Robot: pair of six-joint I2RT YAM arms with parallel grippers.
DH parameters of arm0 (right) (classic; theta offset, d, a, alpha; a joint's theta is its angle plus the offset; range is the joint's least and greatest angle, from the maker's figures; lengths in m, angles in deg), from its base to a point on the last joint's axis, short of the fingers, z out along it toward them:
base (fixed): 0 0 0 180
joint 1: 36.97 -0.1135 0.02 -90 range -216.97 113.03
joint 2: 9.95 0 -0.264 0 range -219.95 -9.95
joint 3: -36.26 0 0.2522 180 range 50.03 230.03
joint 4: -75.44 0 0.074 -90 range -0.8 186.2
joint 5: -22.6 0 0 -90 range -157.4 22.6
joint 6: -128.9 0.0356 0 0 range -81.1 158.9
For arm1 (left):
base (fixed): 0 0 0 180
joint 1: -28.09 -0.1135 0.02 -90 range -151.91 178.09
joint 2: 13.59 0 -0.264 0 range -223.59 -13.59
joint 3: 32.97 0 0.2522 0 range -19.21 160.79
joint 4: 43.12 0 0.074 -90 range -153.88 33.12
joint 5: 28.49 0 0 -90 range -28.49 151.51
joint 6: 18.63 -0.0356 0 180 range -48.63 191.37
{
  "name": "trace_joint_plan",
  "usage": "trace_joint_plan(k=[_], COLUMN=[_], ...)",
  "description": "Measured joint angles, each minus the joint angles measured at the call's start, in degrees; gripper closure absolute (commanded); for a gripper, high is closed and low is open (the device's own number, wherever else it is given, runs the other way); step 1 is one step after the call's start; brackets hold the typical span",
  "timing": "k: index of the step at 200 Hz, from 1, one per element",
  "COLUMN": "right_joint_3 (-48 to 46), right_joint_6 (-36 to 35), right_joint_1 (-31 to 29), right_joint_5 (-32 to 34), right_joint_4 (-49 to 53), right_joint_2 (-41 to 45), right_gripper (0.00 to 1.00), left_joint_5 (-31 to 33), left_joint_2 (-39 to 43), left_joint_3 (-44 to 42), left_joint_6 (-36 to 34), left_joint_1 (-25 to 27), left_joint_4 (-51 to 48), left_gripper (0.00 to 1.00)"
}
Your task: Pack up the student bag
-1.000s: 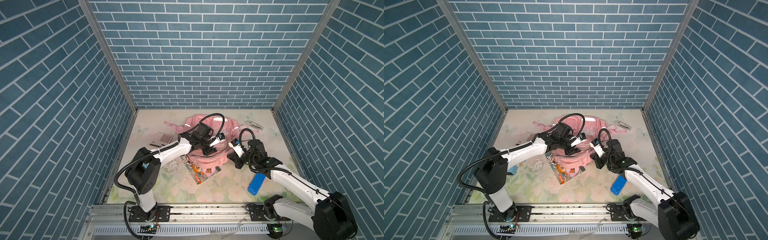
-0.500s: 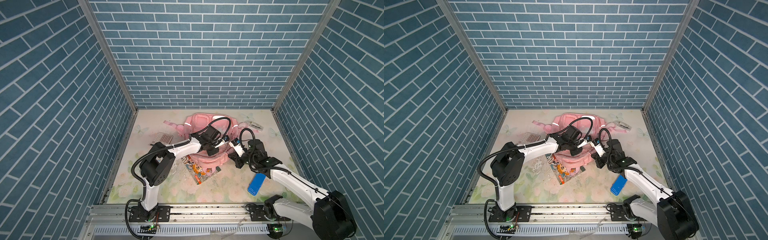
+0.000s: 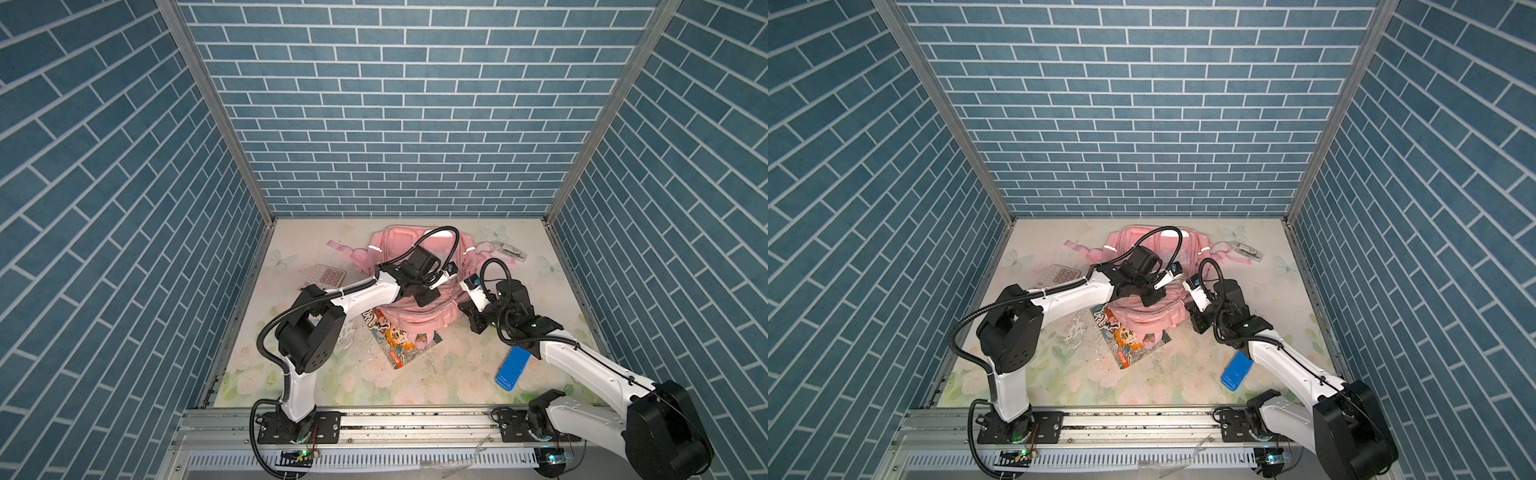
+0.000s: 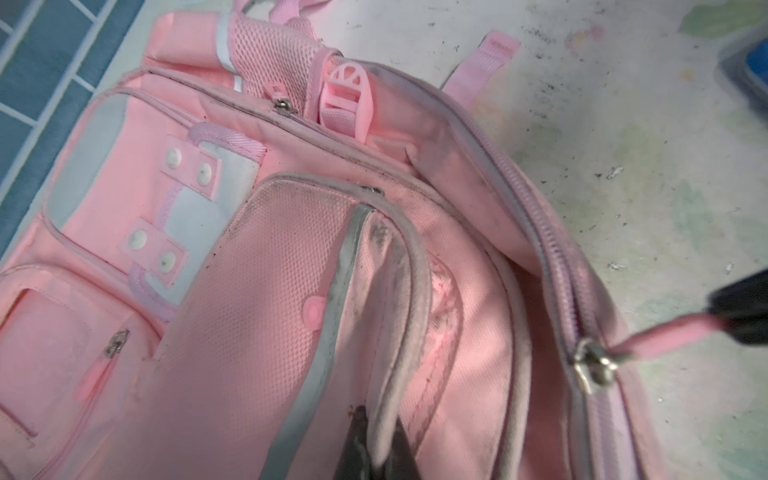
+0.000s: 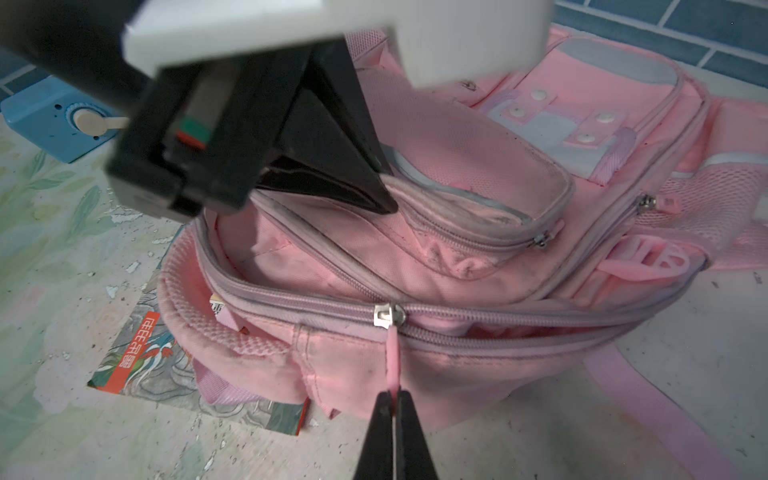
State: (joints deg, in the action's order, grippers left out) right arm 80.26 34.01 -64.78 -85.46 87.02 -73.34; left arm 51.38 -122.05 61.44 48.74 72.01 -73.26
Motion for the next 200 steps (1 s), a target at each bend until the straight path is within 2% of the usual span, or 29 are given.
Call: trace_joint_plan(k=[28, 97, 200], right_joint_3=[-1.9, -4.4, -4.4], right_joint_6=[0.0, 0.4, 0.6], right_joint_1=[0.0, 0.0, 0.0], right_joint_5=[-0.3, -2.4, -9.6], right_joint_4=[-3.3, -9.0, -10.1], right_joint_2=[0.1, 0.3, -2.2], right_gripper=[0.99, 0.74, 0.71], left_joint_5=[-0.3, -0.2, -1.5], left_joint_2=[3.0, 6.9, 8.3], left_joint_3=[-0.7, -2.8, -3.1], left_joint_6=[0.0, -0.8, -0.8], left_joint_1=[-0.4, -0.6, -2.0], left_joint_4=[0.0, -0.4, -0.3], left_gripper=[1.00, 1.00, 1.00])
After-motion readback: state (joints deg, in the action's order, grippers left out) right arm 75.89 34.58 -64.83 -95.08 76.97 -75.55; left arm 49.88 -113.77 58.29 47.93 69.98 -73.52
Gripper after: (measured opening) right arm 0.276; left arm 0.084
